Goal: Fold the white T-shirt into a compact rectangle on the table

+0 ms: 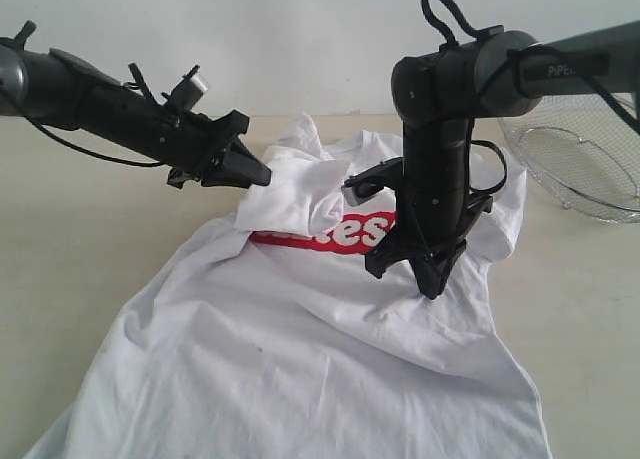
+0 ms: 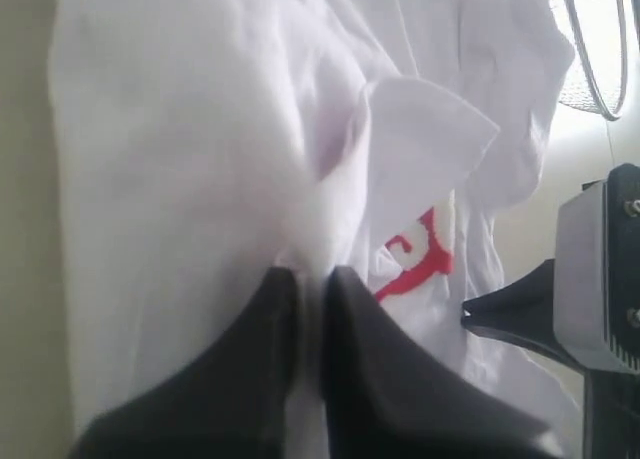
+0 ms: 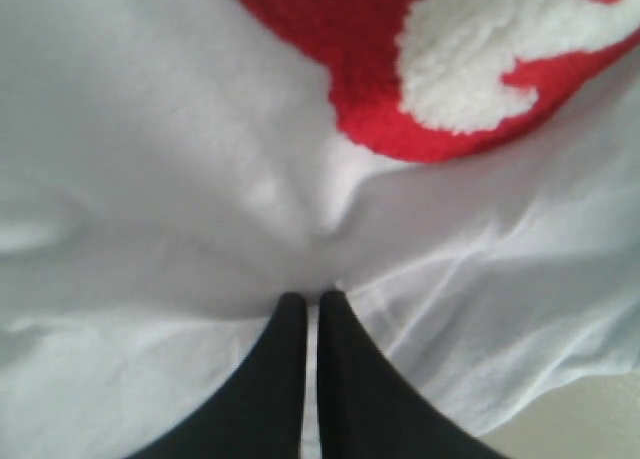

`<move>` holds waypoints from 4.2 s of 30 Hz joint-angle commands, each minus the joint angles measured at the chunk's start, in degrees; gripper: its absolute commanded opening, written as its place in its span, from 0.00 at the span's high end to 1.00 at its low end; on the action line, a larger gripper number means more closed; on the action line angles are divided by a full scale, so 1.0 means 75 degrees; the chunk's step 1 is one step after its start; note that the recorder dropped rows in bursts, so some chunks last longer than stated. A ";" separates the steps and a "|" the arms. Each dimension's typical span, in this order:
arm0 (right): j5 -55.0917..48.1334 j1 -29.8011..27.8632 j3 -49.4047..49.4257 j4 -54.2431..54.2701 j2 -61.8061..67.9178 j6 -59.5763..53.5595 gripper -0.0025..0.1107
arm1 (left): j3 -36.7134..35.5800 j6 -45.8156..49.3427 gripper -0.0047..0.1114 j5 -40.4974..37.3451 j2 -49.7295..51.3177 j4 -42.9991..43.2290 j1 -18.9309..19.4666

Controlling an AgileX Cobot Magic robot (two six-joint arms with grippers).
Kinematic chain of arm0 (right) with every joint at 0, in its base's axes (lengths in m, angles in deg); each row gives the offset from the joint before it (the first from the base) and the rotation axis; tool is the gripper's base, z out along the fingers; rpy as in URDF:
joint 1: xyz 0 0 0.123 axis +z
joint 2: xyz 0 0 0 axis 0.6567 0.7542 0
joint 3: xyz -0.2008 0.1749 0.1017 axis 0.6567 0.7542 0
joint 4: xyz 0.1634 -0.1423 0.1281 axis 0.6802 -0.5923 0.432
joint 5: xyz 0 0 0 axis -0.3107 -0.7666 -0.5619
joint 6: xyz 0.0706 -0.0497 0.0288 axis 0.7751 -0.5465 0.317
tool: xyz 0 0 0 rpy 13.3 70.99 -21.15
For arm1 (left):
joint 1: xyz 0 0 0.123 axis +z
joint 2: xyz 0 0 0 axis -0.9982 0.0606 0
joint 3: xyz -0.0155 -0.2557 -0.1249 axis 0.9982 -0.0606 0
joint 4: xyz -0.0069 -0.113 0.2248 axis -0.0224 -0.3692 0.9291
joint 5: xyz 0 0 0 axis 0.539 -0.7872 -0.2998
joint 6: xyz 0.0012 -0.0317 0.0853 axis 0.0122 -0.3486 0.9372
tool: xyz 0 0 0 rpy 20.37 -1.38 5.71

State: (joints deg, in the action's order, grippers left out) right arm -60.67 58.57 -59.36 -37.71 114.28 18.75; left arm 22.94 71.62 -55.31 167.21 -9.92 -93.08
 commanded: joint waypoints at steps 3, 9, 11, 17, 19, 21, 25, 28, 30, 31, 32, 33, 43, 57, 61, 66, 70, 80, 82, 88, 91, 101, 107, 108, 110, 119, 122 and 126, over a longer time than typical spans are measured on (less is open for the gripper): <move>-0.0025 -0.0053 -0.0008 -0.0005 -0.0124 -0.0070 0.98 | 0.0060 0.0580 0.92 -0.0069 -0.0418 -0.0106 0.0180; -0.0031 -0.0053 -0.0008 -0.0005 -0.0124 -0.0070 0.98 | 0.0060 0.0218 0.92 0.0706 -0.1179 -0.0106 0.0869; -0.0013 -0.0053 -0.0008 -0.0005 -0.0124 -0.0070 0.98 | 0.0060 0.0013 0.92 0.0986 -0.1305 -0.0065 0.1114; -0.0013 -0.0053 -0.0008 -0.0005 -0.0124 -0.0070 0.98 | -0.0145 -0.1241 0.92 0.1201 -0.1322 0.0979 0.1552; -0.0017 -0.0053 -0.0008 -0.0005 -0.0124 -0.0084 0.98 | -0.0389 -0.1350 0.92 0.1387 -0.1322 0.1288 0.1552; -0.0017 -0.0053 -0.0008 -0.0005 -0.0124 -0.0084 0.98 | -0.0702 -0.1350 0.92 0.1863 -0.1322 0.1305 0.1517; 0.0094 -0.0053 -0.0008 -0.0005 -0.0124 -0.0169 0.98 | -0.0983 -0.1153 0.92 0.2456 -0.1322 0.1201 0.1486; 0.0118 -0.0053 -0.0008 0.0179 -0.0124 -0.0330 0.98 | -0.0983 -0.1031 0.92 0.2489 -0.1322 0.1201 0.1486; 0.0118 -0.0053 -0.0008 0.0306 -0.0109 -0.0316 0.98 | -0.0983 -0.1031 0.92 0.2615 -0.1322 0.1201 0.1486; 0.0127 -0.0053 -0.0008 0.0306 -0.0096 -0.0273 0.98 | -0.0983 -0.1031 0.92 0.2746 -0.1322 0.1235 0.1486; 0.0127 -0.0053 -0.0008 0.0306 -0.0043 -0.0258 0.98 | -0.0983 -0.1031 0.92 0.2831 -0.1322 0.1248 0.1486; 0.0108 -0.0053 -0.0008 0.0306 -0.0004 -0.0258 0.98 | -0.0983 -0.1031 0.92 0.2922 -0.1322 0.1248 0.1486; 0.0035 -0.0053 -0.0008 0.0306 0.0511 -0.0173 0.98 | -0.0983 -0.0834 0.92 0.3121 -0.1322 0.1264 0.1501; -0.0026 -0.0053 -0.0008 0.0247 0.0547 -0.0192 0.98 | -0.0983 -0.0834 0.92 0.3713 -0.1322 0.1484 0.1828; -0.0026 -0.0053 -0.0008 0.0247 0.0547 -0.0192 0.98 | -0.0983 -0.0834 0.92 0.3660 -0.1322 0.1484 0.1956; -0.0044 -0.0053 -0.0008 0.0247 0.0547 -0.0192 0.98 | -0.0983 -0.0892 0.92 0.3873 -0.1322 0.1485 0.2070; -0.0047 -0.0053 -0.0008 0.0247 0.0547 -0.0203 0.98 | -0.0983 -0.1386 0.92 0.4065 -0.1322 0.1499 0.2346; -0.0047 -0.0053 -0.0008 0.0250 0.0547 -0.0255 0.98 | -0.0983 -0.3020 0.92 0.4058 -0.1322 0.2951 0.2952; -0.0047 -0.0053 -0.0008 0.0250 0.0547 -0.0255 0.98 | -0.0983 -0.3824 0.92 0.3986 -0.1322 0.3939 0.3017; -0.0047 -0.0053 -0.0008 0.0249 0.0547 -0.0271 0.98 | -0.1275 -0.4286 0.92 0.4066 -0.1322 0.4751 0.3088; -0.0047 -0.0053 -0.0008 0.0249 0.0547 -0.0271 0.98 | -0.1272 -0.4173 0.92 0.4101 -0.1307 0.4725 0.3088; 0.0009 -0.0053 -0.0008 0.0181 0.0547 -0.0346 0.98 | -0.1200 -0.3263 0.45 0.3887 -0.1307 0.3354 0.3088; 0.0225 -0.0053 -0.0024 0.0112 0.0365 -0.0382 0.98 | -0.0617 -0.3263 0.35 0.3158 -0.1392 0.3238 0.3105; 0.0328 -0.0053 -0.0037 0.0099 0.0252 -0.0382 0.98 | -0.0507 -0.3263 0.41 0.2972 -0.1474 0.3238 0.3105; 0.0585 -0.0053 -0.0037 0.0082 -0.0019 -0.0368 0.98 | -0.0272 -0.3263 0.53 0.2600 -0.1605 0.3267 0.3118; 0.0865 -0.0053 -0.0037 -0.0154 -0.1419 -0.0056 0.98 | -0.0081 -0.1790 0.92 -0.0301 -0.2555 0.3256 0.3093; 0.0548 -0.0053 -0.0023 -0.0044 -0.1656 0.0041 0.98 | -0.0681 -0.1584 0.92 -0.0785 -0.2897 0.3001 0.2897; 0.0293 0.0105 0.0475 0.0442 -0.1915 0.0041 0.98 | -0.2273 -0.0624 0.92 -0.0661 -0.3559 0.2396 0.2322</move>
State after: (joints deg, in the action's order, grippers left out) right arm -56.90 58.36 -58.25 -36.33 101.45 18.87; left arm 12.71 62.62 -59.91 143.83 11.40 -72.65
